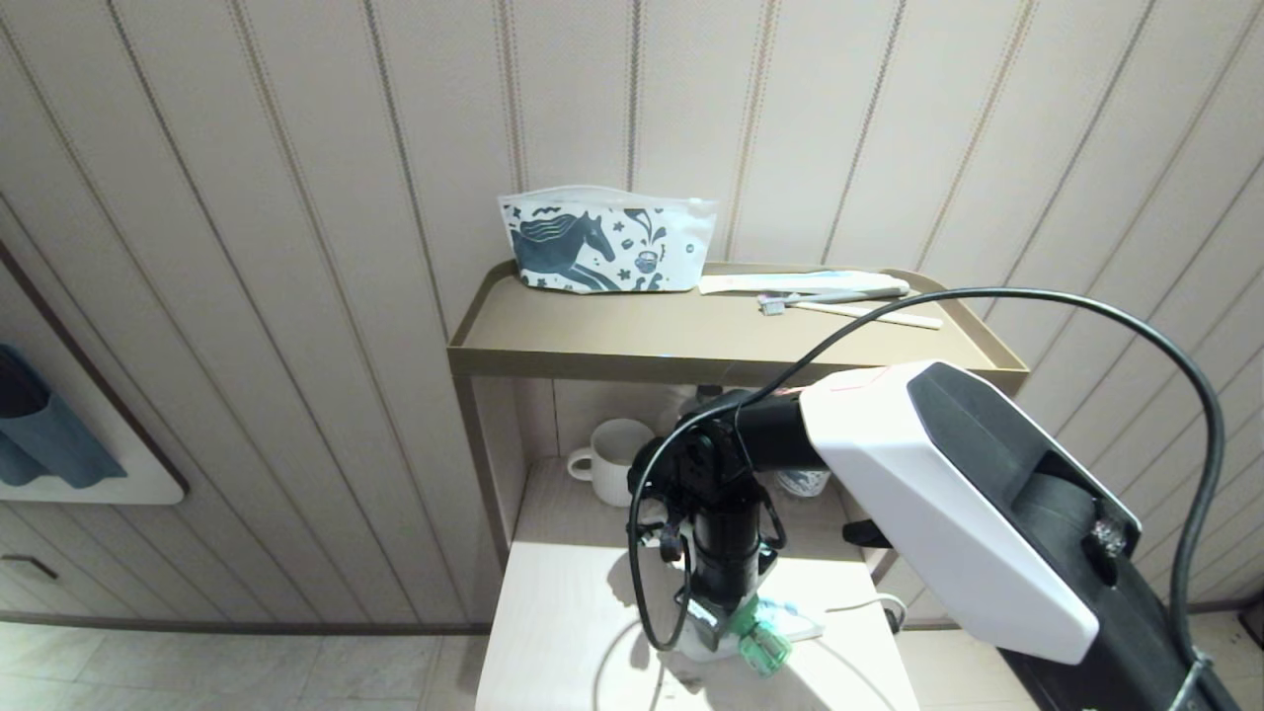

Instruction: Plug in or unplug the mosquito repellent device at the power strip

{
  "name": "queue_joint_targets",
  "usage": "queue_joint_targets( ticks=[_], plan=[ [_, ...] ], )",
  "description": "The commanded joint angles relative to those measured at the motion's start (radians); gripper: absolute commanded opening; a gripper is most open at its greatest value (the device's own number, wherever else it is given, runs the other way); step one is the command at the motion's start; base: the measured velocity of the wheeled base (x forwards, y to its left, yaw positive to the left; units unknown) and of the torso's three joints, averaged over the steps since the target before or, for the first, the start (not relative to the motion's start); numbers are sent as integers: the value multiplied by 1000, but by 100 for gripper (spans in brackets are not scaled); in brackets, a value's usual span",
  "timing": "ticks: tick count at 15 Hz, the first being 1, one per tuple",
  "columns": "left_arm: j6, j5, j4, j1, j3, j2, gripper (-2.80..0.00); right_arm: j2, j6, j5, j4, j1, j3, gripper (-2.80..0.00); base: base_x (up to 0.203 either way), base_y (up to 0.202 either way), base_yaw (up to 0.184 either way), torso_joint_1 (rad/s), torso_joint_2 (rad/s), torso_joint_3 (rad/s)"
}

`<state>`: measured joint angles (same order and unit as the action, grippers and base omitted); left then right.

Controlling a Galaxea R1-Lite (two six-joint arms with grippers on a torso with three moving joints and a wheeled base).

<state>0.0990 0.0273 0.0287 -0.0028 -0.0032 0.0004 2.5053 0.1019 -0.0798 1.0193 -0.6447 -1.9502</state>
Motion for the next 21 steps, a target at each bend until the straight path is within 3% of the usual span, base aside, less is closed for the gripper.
queue_joint_targets(
  ticks=[1,21],
  plan=[
    [1,0,0,0,0,1,-280,3,1,-2,-2,2,1,-280,0,0,0,0,0,0],
    [1,0,0,1,0,1,-280,33,-2,-35,-67,-7,-4,-280,0,0,0,0,0,0]
  ],
)
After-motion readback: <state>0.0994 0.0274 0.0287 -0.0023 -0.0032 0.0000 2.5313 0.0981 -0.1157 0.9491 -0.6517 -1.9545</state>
